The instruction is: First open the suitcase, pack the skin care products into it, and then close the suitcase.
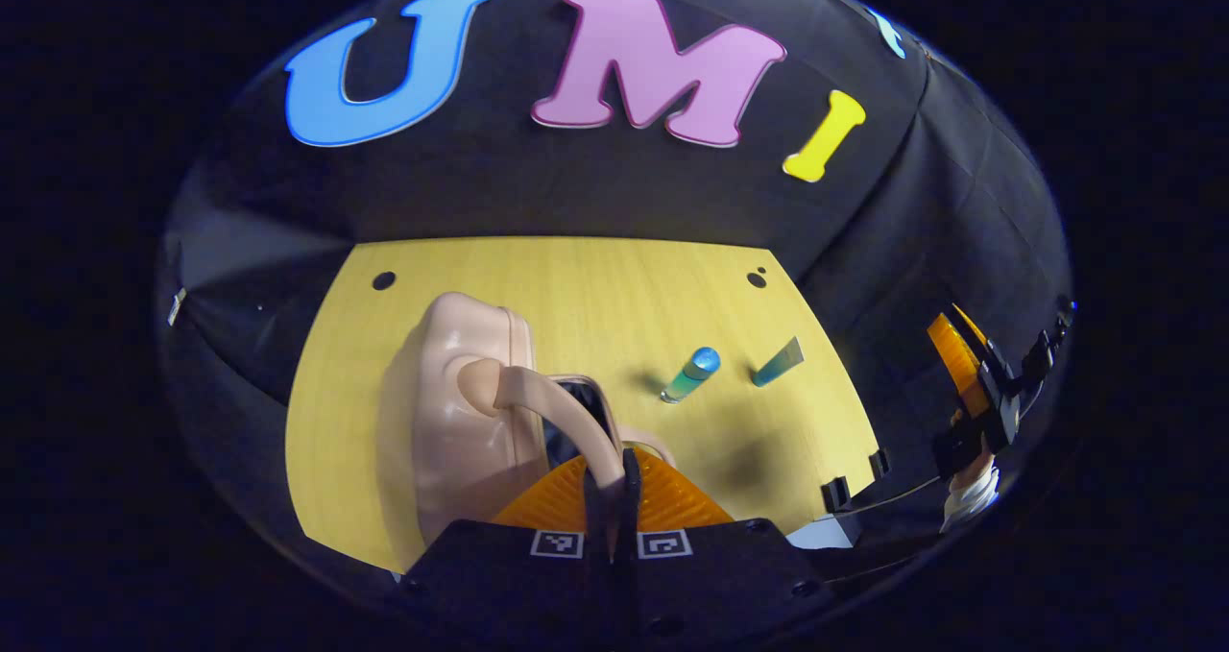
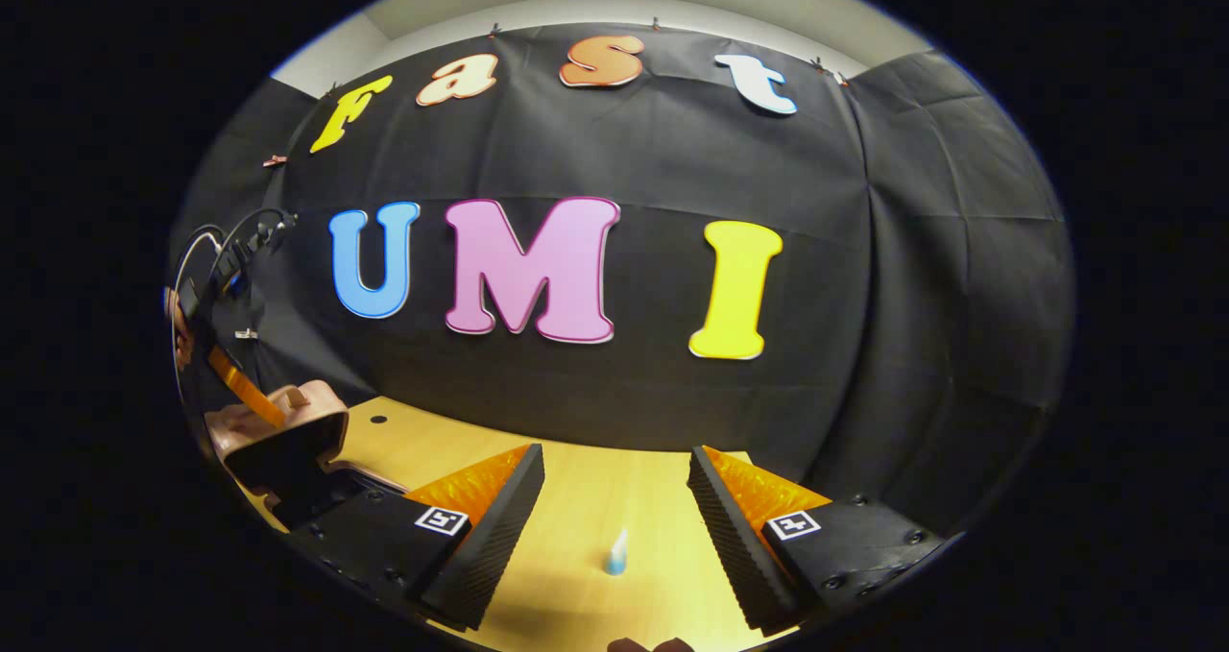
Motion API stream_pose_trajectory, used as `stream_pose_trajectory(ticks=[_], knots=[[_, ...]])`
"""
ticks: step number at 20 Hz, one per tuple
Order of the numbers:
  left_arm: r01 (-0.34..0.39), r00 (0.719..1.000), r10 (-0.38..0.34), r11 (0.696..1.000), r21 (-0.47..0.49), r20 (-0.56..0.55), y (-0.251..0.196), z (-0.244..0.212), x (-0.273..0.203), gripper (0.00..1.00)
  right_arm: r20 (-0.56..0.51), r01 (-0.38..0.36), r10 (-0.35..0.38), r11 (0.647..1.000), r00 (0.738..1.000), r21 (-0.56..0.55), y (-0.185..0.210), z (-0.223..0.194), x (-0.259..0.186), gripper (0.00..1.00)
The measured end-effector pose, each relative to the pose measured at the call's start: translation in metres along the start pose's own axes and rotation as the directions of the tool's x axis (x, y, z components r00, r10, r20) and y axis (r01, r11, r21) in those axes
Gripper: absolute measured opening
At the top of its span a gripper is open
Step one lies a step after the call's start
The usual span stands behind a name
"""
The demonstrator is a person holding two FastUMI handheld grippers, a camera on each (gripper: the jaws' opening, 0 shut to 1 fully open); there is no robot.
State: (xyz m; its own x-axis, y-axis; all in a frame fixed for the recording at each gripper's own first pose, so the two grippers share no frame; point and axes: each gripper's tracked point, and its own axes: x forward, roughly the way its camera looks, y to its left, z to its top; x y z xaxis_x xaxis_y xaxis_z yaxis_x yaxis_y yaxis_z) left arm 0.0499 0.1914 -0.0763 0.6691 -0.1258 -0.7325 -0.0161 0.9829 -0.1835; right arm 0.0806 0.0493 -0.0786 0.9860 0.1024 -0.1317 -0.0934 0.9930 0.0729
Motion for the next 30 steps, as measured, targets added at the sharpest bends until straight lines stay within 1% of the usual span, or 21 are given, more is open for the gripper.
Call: stream_pose_trajectory(ticks=[2,4,6,8,9,10,11,12,13,16,18,20,22,23,24,26,27,28,29,30], knots=[[-0.071,0.997,0.072,0.997,-0.027,0.023,0.056,0.002,-0.018,0.06,-0.006,-0.031,0.031,0.999,0.999,0.016,0.027,0.001,0.007,0.96],[-0.144,0.989,0.145,0.989,-0.018,0.033,0.111,0.001,-0.035,0.06,-0.021,-0.047,0.048,0.999,0.999,0.021,0.048,-0.001,0.010,0.96],[-0.210,0.977,0.211,0.978,-0.015,0.039,0.162,-0.002,-0.042,0.06,-0.025,-0.056,0.056,0.998,0.998,0.018,0.068,-0.001,0.012,0.96],[-0.262,0.964,0.264,0.964,-0.053,0.034,0.214,-0.007,-0.044,0.06,-0.039,-0.060,0.060,0.998,0.997,0.010,0.083,-0.005,0.013,0.96],[-0.299,0.953,0.301,0.952,-0.069,0.030,0.246,-0.013,-0.044,0.06,-0.046,-0.057,0.057,0.998,0.997,0.003,0.089,-0.006,0.013,0.96],[-0.355,0.933,0.358,0.931,-0.081,0.035,0.282,-0.017,-0.042,0.06,-0.054,-0.051,0.051,0.999,0.997,-0.004,0.093,-0.007,0.013,0.96],[-0.408,0.912,0.410,0.910,-0.079,0.017,0.314,-0.028,-0.037,0.06,-0.063,-0.041,0.040,0.999,0.997,-0.011,0.097,-0.010,0.012,0.96],[-0.446,0.895,0.446,0.892,-0.079,-0.014,0.346,-0.043,-0.030,0.06,-0.078,-0.034,0.033,0.999,0.996,-0.014,0.101,-0.013,0.013,0.96],[-0.450,0.893,0.447,0.887,-0.108,-0.049,0.374,-0.064,-0.021,0.06,-0.093,-0.027,0.026,1.000,0.995,-0.013,0.105,-0.017,0.012,0.96],[-0.422,0.906,0.405,0.883,-0.204,-0.121,0.426,-0.108,0.019,0.06,-0.134,0.012,-0.014,1.000,0.991,-0.012,0.113,-0.025,0.008,0.96],[-0.399,0.916,0.366,0.880,-0.259,-0.167,0.446,-0.143,0.045,0.06,-0.156,0.025,-0.026,1.000,0.987,-0.009,0.122,-0.029,0.005,0.96],[-0.383,0.921,0.337,0.877,-0.291,-0.197,0.459,-0.162,0.063,0.06,-0.177,0.029,-0.031,0.999,0.984,-0.015,0.128,-0.033,0.003,0.96],[-0.404,0.910,0.357,0.875,-0.267,-0.209,0.476,-0.168,0.069,0.07,-0.158,0.049,-0.050,0.999,0.986,-0.011,0.127,-0.028,0.001,0.97],[-0.413,0.907,0.371,0.875,-0.251,-0.199,0.480,-0.170,0.077,0.08,-0.158,0.060,-0.062,0.998,0.985,-0.015,0.125,-0.029,0.002,0.96],[-0.429,0.901,0.392,0.872,-0.237,-0.187,0.483,-0.173,0.074,0.10,-0.162,0.073,-0.076,0.997,0.984,-0.022,0.123,-0.030,0.002,0.96],[-0.488,0.872,0.469,0.850,-0.197,-0.138,0.487,-0.167,0.067,0.19,-0.159,0.111,-0.115,0.993,0.981,-0.036,0.113,-0.033,0.002,0.97],[-0.516,0.857,0.509,0.842,-0.160,-0.085,0.482,-0.156,0.054,0.39,-0.162,0.131,-0.136,0.991,0.977,-0.042,0.108,-0.037,0.001,0.96],[-0.549,0.834,0.552,0.827,-0.122,-0.015,0.479,-0.139,0.044,0.59,-0.155,0.155,-0.161,0.987,0.975,-0.051,0.100,-0.037,0.000,0.96],[-0.578,0.809,0.584,0.811,-0.092,0.065,0.475,-0.118,0.035,0.89,-0.139,0.175,-0.181,0.983,0.974,-0.055,0.092,-0.035,0.000,0.96],[-0.583,0.797,0.586,0.810,-0.069,0.145,0.458,-0.091,0.017,0.99,-0.131,0.185,-0.191,0.981,0.973,-0.058,0.087,-0.034,0.001,0.96]])
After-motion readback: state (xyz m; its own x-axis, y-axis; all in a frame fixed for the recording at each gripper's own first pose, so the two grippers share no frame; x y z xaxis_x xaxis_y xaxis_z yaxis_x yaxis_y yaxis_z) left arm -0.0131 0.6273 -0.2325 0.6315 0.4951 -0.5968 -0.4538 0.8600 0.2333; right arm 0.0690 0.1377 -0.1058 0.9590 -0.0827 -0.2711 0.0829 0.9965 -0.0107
